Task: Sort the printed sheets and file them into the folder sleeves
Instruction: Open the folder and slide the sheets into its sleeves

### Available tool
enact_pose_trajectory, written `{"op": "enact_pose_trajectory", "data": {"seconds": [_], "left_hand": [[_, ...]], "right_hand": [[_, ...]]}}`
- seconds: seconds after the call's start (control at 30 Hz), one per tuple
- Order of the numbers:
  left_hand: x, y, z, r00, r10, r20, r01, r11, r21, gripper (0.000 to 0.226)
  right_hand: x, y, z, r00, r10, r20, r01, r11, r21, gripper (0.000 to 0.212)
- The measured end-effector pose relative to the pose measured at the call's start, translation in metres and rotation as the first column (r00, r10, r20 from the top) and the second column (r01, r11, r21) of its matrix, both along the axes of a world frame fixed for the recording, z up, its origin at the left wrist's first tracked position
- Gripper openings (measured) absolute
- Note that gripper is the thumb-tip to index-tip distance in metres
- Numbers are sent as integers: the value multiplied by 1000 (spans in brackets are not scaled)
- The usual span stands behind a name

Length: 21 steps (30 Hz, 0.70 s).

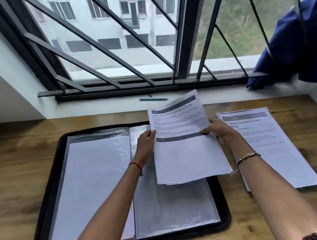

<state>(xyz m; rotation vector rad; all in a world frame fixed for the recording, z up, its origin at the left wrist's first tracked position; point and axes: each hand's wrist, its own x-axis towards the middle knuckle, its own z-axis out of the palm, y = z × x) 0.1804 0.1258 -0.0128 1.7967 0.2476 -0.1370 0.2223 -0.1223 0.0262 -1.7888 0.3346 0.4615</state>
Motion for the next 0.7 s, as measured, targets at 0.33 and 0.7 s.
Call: {"op": "enact_pose_trajectory", "data": {"seconds": [0.33,0.7], "left_hand": [[38,43,-20,977,-116,181,-13,809,587,33],[45,47,-18,928,-150,340,-120,745,656,2]], "right_hand": [[8,-26,1,967,-241,87,179,880,441,57],[27,-20,-3,916,-374,143,249,813,527,56]]}}
